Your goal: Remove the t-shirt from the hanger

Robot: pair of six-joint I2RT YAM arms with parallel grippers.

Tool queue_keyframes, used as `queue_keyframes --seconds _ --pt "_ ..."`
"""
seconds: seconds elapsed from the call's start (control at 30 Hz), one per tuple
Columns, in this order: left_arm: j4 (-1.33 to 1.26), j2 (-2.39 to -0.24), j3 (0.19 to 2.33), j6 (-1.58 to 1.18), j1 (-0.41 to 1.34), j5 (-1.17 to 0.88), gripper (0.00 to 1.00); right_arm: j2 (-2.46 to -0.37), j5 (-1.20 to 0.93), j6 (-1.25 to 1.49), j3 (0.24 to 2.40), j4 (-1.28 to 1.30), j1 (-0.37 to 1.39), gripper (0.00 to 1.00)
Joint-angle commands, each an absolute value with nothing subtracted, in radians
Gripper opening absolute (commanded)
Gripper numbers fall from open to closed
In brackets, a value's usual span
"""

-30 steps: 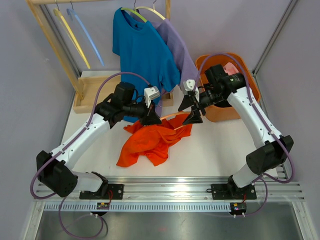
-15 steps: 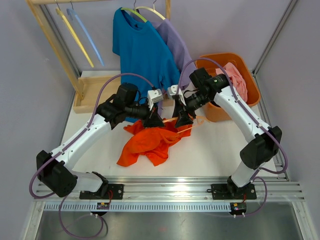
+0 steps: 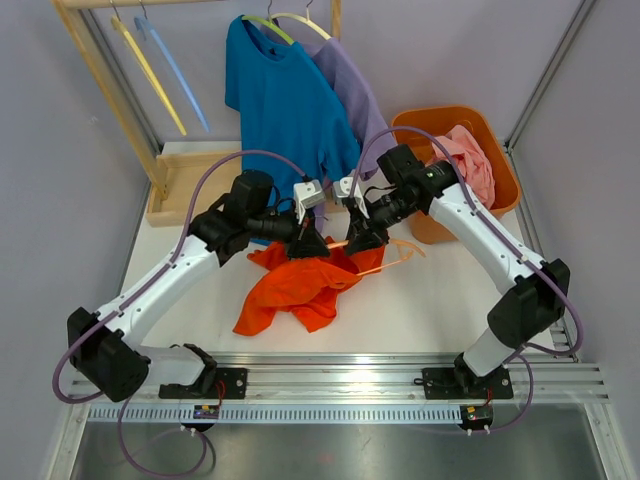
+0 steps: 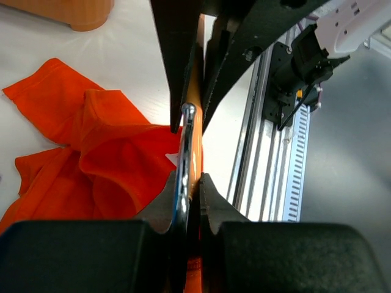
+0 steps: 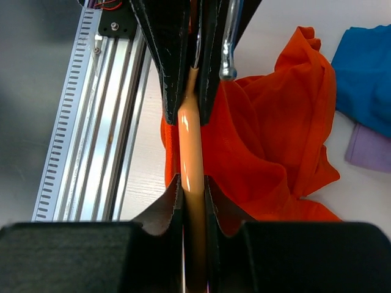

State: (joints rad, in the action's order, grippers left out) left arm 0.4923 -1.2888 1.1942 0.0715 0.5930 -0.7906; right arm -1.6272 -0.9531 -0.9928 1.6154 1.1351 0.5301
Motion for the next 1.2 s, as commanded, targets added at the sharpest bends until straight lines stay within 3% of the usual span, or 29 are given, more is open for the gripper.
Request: queue_keyframes --seconds 0.0,0.07,0.1,0.2,0.33,0.63,0.83,1.17 --pt "0.331 -1.226 1.203 -0.056 0.580 -0.613 0.01 -1.569 -0.893 -0.849 1.592 1.129 0.538 0.00" --pt "0.333 -1.203 1.195 -0.098 0.580 -0.479 0.20 -1.548 -0.862 -0.771 1.577 1.086 0.538 0.00" --pt "0.328 -1.192 1.187 -0.132 0.580 -0.447 0.46 -1.539 -0.827 -0.743 1.550 1.066 0.537 0.00" --pt "0.316 -1.137 1.157 -0.185 0.580 -0.361 0.69 -1.499 -0.754 -0.626 1.493 0.980 0.538 0.00" --pt "0.353 -1.077 1.146 -0.236 0.580 -0.289 0.80 -1.453 -0.681 -0.496 1.427 0.878 0.538 0.00" --pt "0.465 -1.086 1.109 -0.526 0.652 -0.145 0.87 -1.424 -0.488 -0.214 1.397 0.750 0.537 0.00" --pt "0.431 -1.150 1.084 -0.692 0.739 -0.006 0.82 -1.456 -0.525 -0.114 1.419 0.729 0.537 0.00" --pt "0.550 -1.388 1.252 -0.745 0.828 0.231 0.75 -1.440 -0.543 -0.095 1.410 0.712 0.537 0.00"
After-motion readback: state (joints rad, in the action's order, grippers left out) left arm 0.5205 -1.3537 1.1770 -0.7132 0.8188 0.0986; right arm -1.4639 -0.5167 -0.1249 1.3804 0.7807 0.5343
